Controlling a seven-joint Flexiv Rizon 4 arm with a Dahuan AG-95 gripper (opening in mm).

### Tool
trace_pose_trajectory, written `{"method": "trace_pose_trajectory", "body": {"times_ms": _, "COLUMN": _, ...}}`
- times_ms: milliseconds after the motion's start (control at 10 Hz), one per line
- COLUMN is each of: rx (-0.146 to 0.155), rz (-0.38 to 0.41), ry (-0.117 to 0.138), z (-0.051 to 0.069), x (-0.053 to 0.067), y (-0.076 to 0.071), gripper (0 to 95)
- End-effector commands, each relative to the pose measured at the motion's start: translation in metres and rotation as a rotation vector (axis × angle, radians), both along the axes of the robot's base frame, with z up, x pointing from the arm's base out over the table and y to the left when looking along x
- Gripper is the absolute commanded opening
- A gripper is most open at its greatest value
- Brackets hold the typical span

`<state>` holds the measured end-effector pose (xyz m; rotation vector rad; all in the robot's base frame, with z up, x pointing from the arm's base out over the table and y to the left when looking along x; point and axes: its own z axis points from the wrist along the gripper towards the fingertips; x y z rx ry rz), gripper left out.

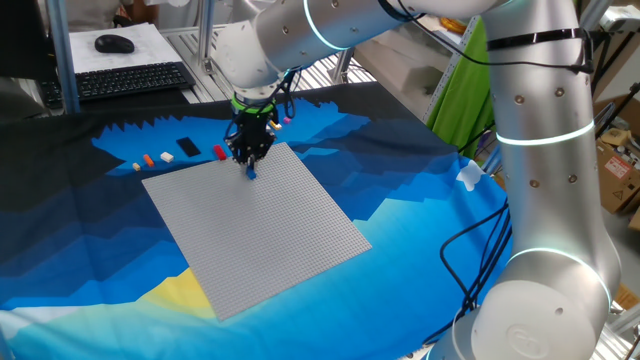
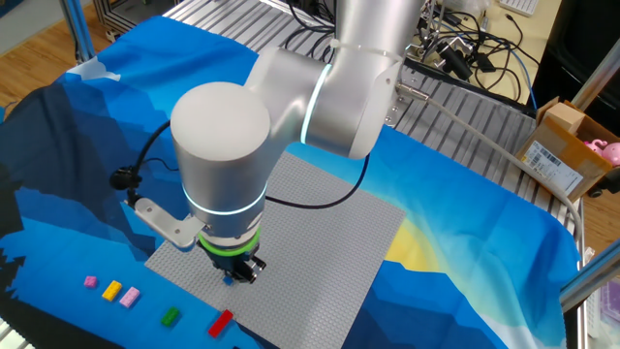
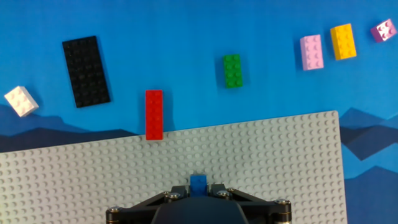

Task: Stack small Lego blocks randomly, one at a time

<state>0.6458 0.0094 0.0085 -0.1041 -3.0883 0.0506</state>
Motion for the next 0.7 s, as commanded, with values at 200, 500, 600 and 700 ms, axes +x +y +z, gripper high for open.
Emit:
{"method": "trace_pose_trajectory", "body": {"times_ms": 200, "rx": 0.004, "rz": 0.008, "ry": -0.003, "z": -0.0009, "x": -0.0011, "y": 0.0009, "gripper": 0.0}}
{"method": "trace_pose_trajectory", "body": {"times_ms": 500, "rx": -0.004, "rz": 0.007, "ry": -0.013, "z": -0.0033, "x": -0.0019, "y": 0.0017, "gripper": 0.0}}
{"method": "trace_pose_trajectory", "body": {"times_ms": 600, "rx": -0.004, "rz": 0.005, "ry": -0.014, "z": -0.0033, "x": -0.0020, "y": 0.0018, "gripper": 0.0}}
{"method": "trace_pose_trajectory", "body": {"times_ms": 700, "rx": -0.003, "rz": 0.005, "ry": -0.028, "z": -0.0063, "x": -0.0017, "y": 0.0015, "gripper": 0.0}}
